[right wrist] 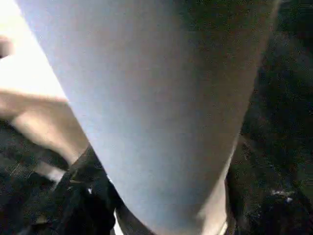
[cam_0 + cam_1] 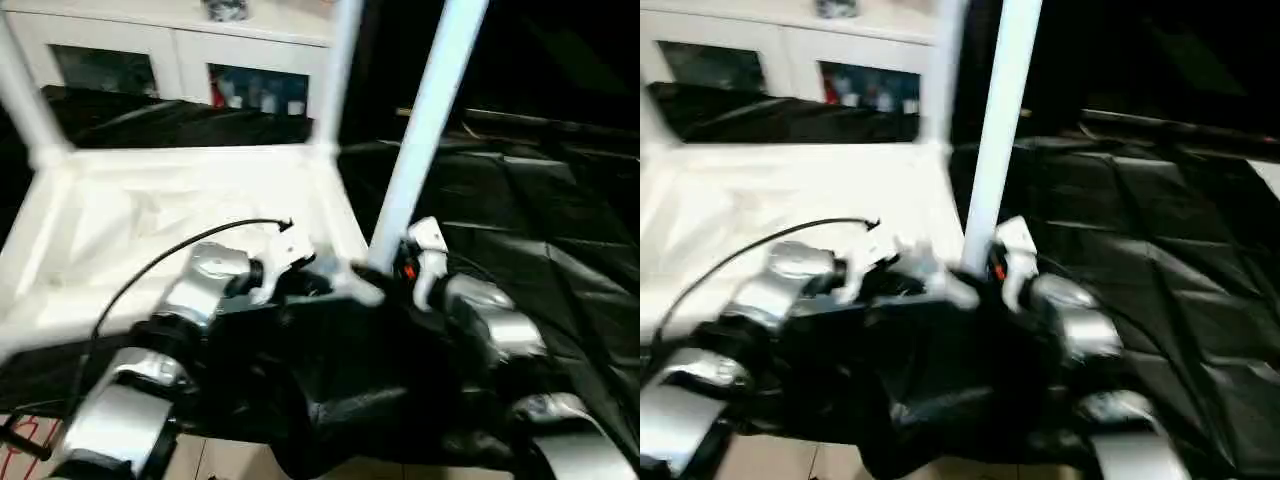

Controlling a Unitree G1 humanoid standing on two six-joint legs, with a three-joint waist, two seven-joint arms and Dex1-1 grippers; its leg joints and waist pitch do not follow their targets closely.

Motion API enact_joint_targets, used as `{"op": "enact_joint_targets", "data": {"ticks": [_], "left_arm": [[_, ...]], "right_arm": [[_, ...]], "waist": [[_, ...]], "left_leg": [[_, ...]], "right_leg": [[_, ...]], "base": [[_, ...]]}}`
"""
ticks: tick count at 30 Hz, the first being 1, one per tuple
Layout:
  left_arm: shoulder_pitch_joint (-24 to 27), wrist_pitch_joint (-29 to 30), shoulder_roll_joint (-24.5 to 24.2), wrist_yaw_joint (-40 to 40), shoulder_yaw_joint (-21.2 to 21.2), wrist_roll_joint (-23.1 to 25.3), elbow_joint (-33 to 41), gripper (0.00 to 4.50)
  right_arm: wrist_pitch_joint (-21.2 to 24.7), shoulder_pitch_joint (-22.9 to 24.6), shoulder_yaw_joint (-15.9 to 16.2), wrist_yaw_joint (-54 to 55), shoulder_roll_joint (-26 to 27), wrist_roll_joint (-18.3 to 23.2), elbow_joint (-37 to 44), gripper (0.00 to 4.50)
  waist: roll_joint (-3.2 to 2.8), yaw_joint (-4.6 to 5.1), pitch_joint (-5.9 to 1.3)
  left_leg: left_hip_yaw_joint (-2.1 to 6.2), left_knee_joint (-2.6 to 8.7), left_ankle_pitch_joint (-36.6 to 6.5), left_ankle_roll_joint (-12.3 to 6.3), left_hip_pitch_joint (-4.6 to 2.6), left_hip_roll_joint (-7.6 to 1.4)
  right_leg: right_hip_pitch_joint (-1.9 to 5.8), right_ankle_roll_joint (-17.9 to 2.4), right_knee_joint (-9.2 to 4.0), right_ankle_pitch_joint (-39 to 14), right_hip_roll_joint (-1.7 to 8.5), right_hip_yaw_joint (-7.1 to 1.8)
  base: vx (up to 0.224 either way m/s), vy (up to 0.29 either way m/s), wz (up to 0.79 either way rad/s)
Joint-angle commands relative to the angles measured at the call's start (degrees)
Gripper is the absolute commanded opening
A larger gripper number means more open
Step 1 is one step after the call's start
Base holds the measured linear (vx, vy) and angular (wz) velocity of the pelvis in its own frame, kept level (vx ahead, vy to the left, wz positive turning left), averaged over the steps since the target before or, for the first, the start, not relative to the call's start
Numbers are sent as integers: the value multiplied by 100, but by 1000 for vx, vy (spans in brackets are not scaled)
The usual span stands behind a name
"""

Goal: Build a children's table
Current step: Rotate leg to tighten

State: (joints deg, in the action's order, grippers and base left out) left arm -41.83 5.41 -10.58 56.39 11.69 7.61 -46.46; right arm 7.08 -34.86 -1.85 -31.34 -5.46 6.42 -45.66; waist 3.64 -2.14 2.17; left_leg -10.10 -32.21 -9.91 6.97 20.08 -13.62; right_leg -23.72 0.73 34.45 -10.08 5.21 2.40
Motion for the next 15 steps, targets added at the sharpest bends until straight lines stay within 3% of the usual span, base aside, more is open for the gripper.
{"op": "enact_joint_targets", "data": {"ticks": [1,7,8,11,15], "left_arm": [[-125,85,514,-159,152,-112,58,0],[-121,215,814,-413,192,-123,164,0],[-109,215,815,-417,218,-120,187,0],[-100,200,775,-404,221,-99,196,0],[-48,73,590,-82,252,-115,252,0]], "right_arm": [[186,-36,131,669,333,-249,-557,258],[-126,-231,86,1037,616,-282,-878,258],[-160,-267,50,867,641,-184,-886,293],[-250,-328,37,813,629,-152,-949,331],[-536,-279,218,-53,433,-137,-767,333]], "waist": [[-68,-11,-299],[-73,2,-318],[-67,3,-316],[-71,5,-310],[-68,0,-325]], "left_leg": [[-83,367,-1552,2,7,87],[-99,348,-1410,-87,14,97],[-99,349,-1427,-128,21,98],[-99,354,-1469,-151,14,93],[-102,337,-1418,-219,25,91]], "right_leg": [[243,-1107,-429,-1536,140,-134],[272,-1226,-400,-1040,118,-129],[280,-1238,-399,-1015,117,-127],[274,-1258,-405,-1059,120,-125],[300,-1316,-386,-867,119,-127]], "base": [[0,0,0],[0,0,0],[0,0,0],[0,0,0],[0,0,0]]}}
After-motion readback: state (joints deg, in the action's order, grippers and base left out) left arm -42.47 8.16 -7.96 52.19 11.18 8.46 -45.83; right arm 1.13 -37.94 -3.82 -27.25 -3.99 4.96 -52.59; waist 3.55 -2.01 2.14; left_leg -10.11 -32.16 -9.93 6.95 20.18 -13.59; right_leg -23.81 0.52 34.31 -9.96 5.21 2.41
